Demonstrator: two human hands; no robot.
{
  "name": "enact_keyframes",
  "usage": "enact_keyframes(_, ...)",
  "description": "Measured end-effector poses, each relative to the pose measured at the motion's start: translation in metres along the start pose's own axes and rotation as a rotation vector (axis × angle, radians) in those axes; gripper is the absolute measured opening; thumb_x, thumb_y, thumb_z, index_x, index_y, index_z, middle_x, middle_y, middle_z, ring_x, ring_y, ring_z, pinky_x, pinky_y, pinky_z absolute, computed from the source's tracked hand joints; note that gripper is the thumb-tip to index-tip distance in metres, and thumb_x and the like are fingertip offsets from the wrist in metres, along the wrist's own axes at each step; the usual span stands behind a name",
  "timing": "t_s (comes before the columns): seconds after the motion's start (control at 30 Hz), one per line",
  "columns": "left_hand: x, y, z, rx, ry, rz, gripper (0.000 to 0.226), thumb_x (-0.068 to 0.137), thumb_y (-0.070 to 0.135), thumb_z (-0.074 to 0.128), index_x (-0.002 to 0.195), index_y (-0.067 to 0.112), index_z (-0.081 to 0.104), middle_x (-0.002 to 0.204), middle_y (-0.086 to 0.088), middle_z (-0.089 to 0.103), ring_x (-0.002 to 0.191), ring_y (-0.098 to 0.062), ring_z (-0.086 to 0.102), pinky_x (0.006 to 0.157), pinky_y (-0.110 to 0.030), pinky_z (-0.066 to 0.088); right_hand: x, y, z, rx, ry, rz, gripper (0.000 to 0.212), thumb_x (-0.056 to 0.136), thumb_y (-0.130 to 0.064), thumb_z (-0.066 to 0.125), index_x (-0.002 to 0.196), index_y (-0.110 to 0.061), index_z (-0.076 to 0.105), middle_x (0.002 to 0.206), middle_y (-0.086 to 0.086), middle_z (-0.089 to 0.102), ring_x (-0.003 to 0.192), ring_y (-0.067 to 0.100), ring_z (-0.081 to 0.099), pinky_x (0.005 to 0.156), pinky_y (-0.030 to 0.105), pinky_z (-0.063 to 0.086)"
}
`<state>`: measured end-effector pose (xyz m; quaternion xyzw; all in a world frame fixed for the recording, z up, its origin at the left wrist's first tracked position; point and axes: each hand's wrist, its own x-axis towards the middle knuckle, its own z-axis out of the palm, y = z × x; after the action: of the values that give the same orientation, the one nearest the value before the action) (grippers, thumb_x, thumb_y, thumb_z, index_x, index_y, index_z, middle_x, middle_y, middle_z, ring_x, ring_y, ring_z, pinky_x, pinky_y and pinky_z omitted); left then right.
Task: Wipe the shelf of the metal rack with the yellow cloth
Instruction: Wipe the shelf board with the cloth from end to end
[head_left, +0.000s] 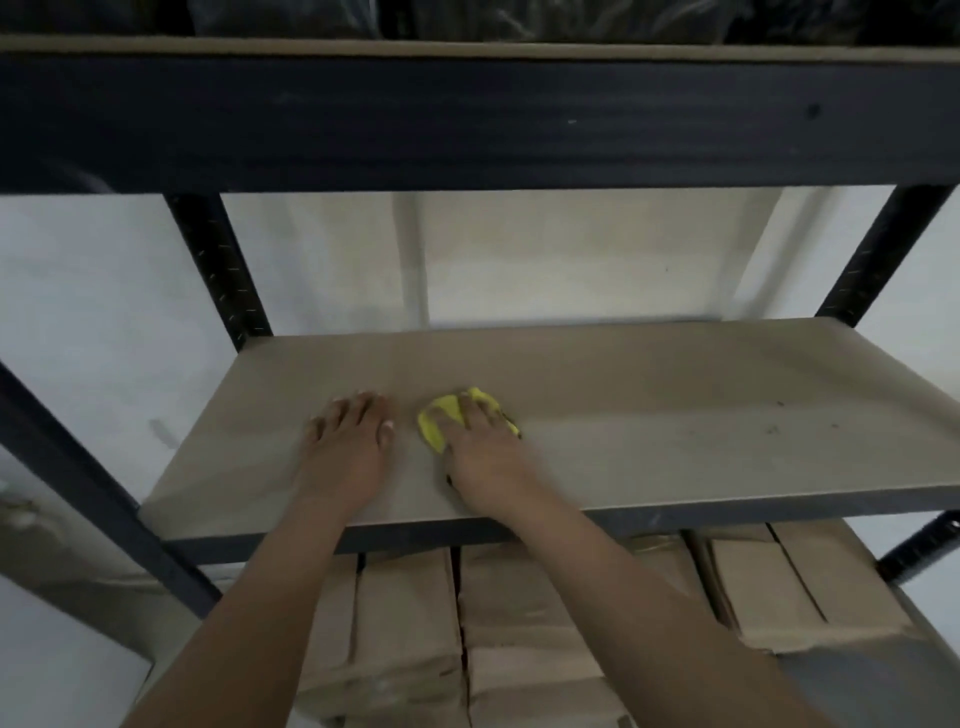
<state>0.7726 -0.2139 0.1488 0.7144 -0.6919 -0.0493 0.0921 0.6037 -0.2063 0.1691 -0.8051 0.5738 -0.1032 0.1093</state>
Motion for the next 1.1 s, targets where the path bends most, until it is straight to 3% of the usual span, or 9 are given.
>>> enact_keyframes(0.17, -0.002, -0.002, -0.001, 0.006, 0.006, -0.018, 0.047, 0.101, 0.033, 0.02, 0.146, 0.023, 0.026, 0.157, 0.006, 0.017, 0.144, -0.018, 0.013, 0.116, -0.038, 0.012, 0.05, 0.079, -0.017, -0.08, 0.01, 0.044, 0.059, 0.09, -0.017, 0.039, 0.145, -0.029, 0.02, 0.155, 0.018, 0.01, 0.143, 0.037, 0.012, 0.113, 0.054, 0.022)
enact_keyframes(0.33, -0.003, 0.002, -0.003, 0.031, 0.002, -0.019, 0.047, 0.101, 0.033, 0.019, 0.146, 0.023, 0.027, 0.156, 0.006, 0.019, 0.143, -0.017, 0.014, 0.115, -0.038, 0.013, -0.017, 0.167, -0.052, -0.069, 0.089, 0.189, 0.063, 0.089, -0.018, 0.046, 0.145, -0.024, 0.018, 0.154, 0.019, 0.015, 0.142, 0.036, 0.017, 0.114, 0.044, 0.026)
enact_keyframes(0.5, -0.004, 0.002, -0.002, 0.049, 0.008, -0.024, 0.047, 0.101, 0.03, 0.02, 0.147, 0.02, 0.027, 0.156, 0.003, 0.021, 0.143, -0.02, 0.016, 0.114, -0.04, 0.015, -0.084, 0.126, -0.04, -0.05, 0.127, 0.184, 0.057, 0.094, -0.017, 0.038, 0.146, -0.025, 0.017, 0.157, 0.014, 0.01, 0.142, 0.03, 0.02, 0.113, 0.039, 0.023)
enact_keyframes(0.6, -0.003, 0.001, -0.003, 0.029, -0.006, -0.029, 0.047, 0.102, 0.029, 0.02, 0.147, 0.02, 0.026, 0.156, 0.002, 0.02, 0.143, -0.021, 0.016, 0.115, -0.04, 0.014, -0.072, 0.082, -0.026, -0.037, 0.104, 0.067, 0.054, 0.095, -0.013, 0.032, 0.146, -0.023, 0.019, 0.157, 0.014, 0.009, 0.143, 0.031, 0.015, 0.116, 0.039, 0.016)
enact_keyframes(0.73, -0.002, 0.001, -0.004, 0.005, -0.003, -0.021, 0.045, 0.102, 0.028, 0.022, 0.146, 0.021, 0.028, 0.155, 0.002, 0.022, 0.143, -0.021, 0.017, 0.114, -0.039, 0.015, -0.064, 0.03, -0.01, 0.074, -0.046, -0.219, 0.052, 0.094, -0.016, 0.038, 0.144, -0.026, 0.026, 0.157, 0.01, 0.011, 0.142, 0.031, 0.016, 0.116, 0.038, 0.015)
enact_keyframes(0.83, -0.006, 0.004, -0.005, -0.015, 0.026, -0.038, 0.044, 0.101, 0.026, 0.025, 0.144, 0.018, 0.033, 0.154, -0.001, 0.028, 0.142, -0.022, 0.021, 0.113, -0.041, 0.016, -0.082, 0.049, -0.019, 0.127, -0.078, -0.387, 0.048, 0.093, -0.014, 0.043, 0.139, -0.029, 0.039, 0.155, 0.005, 0.023, 0.14, 0.026, 0.026, 0.112, 0.033, 0.022)
enact_keyframes(0.9, -0.009, 0.02, -0.006, -0.009, 0.083, -0.022, 0.041, 0.1, 0.02, 0.03, 0.14, 0.013, 0.041, 0.149, -0.006, 0.036, 0.14, -0.027, 0.025, 0.113, -0.041, 0.018, -0.097, 0.083, -0.035, 0.13, -0.038, -0.399, 0.047, 0.091, -0.012, 0.047, 0.135, -0.03, 0.044, 0.153, 0.001, 0.029, 0.139, 0.021, 0.031, 0.111, 0.029, 0.025)
enact_keyframes(1.0, -0.01, 0.076, -0.005, -0.123, 0.172, 0.107, 0.036, 0.096, 0.01, 0.04, 0.129, 0.006, 0.053, 0.137, -0.014, 0.05, 0.128, -0.031, 0.041, 0.105, -0.034, 0.027, -0.102, 0.134, -0.051, 0.153, 0.015, -0.27, 0.046, 0.092, -0.011, 0.047, 0.133, -0.032, 0.046, 0.152, 0.002, 0.031, 0.138, 0.019, 0.032, 0.109, 0.02, 0.023)
enact_keyframes(1.1, -0.006, 0.144, 0.008, -0.259, 0.103, 0.28, 0.038, 0.094, 0.007, 0.043, 0.13, 0.005, 0.052, 0.139, -0.014, 0.048, 0.13, -0.027, 0.041, 0.108, -0.029, 0.026, -0.073, 0.161, -0.058, 0.145, -0.006, -0.142, 0.045, 0.093, -0.015, 0.044, 0.135, -0.03, 0.044, 0.153, 0.006, 0.028, 0.138, 0.024, 0.033, 0.108, 0.027, 0.029)
